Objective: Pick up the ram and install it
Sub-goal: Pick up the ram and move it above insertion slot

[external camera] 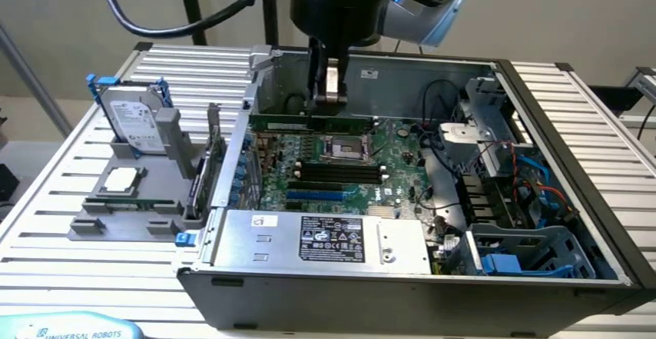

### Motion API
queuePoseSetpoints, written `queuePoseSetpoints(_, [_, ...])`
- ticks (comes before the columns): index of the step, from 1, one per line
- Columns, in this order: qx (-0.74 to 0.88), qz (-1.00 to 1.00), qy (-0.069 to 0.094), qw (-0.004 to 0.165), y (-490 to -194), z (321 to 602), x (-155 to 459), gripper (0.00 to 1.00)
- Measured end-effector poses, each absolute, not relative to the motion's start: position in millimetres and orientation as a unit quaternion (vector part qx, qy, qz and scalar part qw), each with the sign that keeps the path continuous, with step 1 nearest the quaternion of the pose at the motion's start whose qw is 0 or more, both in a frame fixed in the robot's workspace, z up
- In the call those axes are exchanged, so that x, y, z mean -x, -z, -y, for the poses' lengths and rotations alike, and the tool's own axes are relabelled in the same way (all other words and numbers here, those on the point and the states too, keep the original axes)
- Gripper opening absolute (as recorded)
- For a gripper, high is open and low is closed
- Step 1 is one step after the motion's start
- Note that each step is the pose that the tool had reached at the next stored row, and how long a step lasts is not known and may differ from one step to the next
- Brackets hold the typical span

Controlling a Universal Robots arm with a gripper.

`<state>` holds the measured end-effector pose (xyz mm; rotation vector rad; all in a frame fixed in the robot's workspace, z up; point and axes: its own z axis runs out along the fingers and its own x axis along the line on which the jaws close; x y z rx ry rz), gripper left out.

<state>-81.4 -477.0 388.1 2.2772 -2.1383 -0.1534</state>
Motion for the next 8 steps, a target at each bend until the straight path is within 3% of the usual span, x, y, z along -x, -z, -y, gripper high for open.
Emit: queuePoseSetpoints(8, [-0.728,0.684,0.049,0.007,-375.2,453.4,63.8,0.13])
